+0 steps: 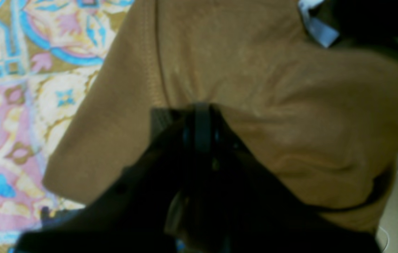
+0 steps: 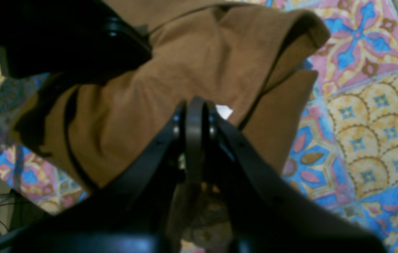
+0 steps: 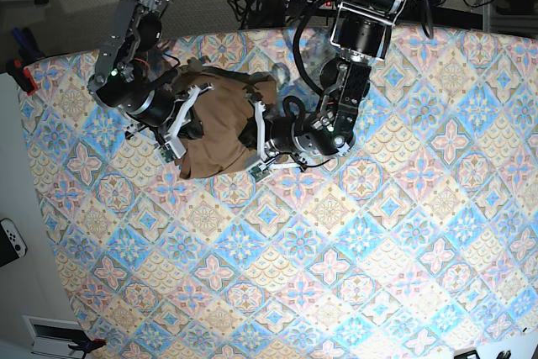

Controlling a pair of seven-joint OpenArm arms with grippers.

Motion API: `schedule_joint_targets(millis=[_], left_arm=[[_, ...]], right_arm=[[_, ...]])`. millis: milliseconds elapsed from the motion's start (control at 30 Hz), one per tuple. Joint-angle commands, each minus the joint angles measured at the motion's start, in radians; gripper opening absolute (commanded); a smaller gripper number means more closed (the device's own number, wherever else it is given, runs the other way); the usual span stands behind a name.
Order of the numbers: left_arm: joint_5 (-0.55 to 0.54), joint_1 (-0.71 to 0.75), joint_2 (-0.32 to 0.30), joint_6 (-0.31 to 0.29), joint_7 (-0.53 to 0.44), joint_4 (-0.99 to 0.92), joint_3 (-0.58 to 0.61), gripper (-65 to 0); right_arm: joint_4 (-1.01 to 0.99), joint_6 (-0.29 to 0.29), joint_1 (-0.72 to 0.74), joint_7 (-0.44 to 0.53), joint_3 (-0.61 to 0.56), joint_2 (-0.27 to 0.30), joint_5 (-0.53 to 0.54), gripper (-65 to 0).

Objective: Layout the t-shirt on the table in an organized manner, then fold the t-shirt properly
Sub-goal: 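Press and square the folded bundle with both grippers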

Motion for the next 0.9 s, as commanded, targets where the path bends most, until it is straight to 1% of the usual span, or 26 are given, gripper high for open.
schedule_joint_targets(millis=[0, 67, 167, 267, 400, 467, 567, 633, 700, 733, 800, 867], left_arm=[[-0.005, -0.003, 0.005, -0.005, -0.025, 0.01, 0.004, -65.0], [-0.005, -0.003, 0.001, -0.005, -0.051, 0.009, 0.006, -65.0], [-0.009, 0.009, -0.001, -0.005, -0.056, 0.01, 0.004, -65.0], [-0.014, 0.009, -0.002, -0.005, -0.054, 0.012, 0.004, -65.0], [-0.015, 0.017, -0.004, -0.005, -0.05, 0.047, 0.0, -65.0], [-0.014, 0.031, -0.004, -0.005, -0.05, 0.09, 0.0, -65.0], [-0.006, 0.041, -0.004, -0.005, -0.05, 0.133, 0.0, -65.0], [-0.006, 0.043, -0.004, -0.005, -0.05, 0.134, 0.0, -65.0], [-0.005, 0.043, -0.008, -0.005, -0.05, 0.131, 0.0, -65.0], [-0.005, 0.044, -0.021, -0.005, -0.05, 0.13, 0.0, -65.0], [-0.009, 0.044, -0.03, -0.005, -0.05, 0.13, 0.001, -65.0], [-0.012, 0.046, -0.033, -0.005, -0.05, 0.131, 0.0, -65.0]], right_arm=[[0.023, 0.002, 0.01, 0.019, 0.0, 0.003, 0.016, -65.0], [0.029, 0.002, 0.01, 0.019, 0.0, 0.003, 0.016, -65.0], [0.025, 0.002, 0.013, 0.019, -0.003, 0.003, 0.016, -65.0], [0.014, 0.002, 0.019, 0.033, -0.046, 0.003, 0.016, -65.0], [-0.025, 0.002, 0.019, 0.108, -0.109, 0.003, 0.016, -65.0], [-0.074, 0.002, 0.019, 0.15, -0.122, 0.003, 0.018, -65.0], [-0.164, 0.002, 0.019, 0.174, -0.12, 0.003, 0.018, -65.0], [-0.235, 0.002, 0.019, 0.177, -0.117, 0.003, 0.018, -65.0], [-0.305, 0.002, 0.021, 0.208, -0.117, 0.006, 0.018, -65.0], [-0.331, 0.002, 0.021, 0.233, -0.117, 0.006, 0.018, -65.0], [-0.37, 0.002, 0.021, 0.266, -0.115, 0.006, 0.018, -65.0], [-0.376, 0.002, 0.019, 0.269, -0.115, 0.006, 0.018, -65.0]])
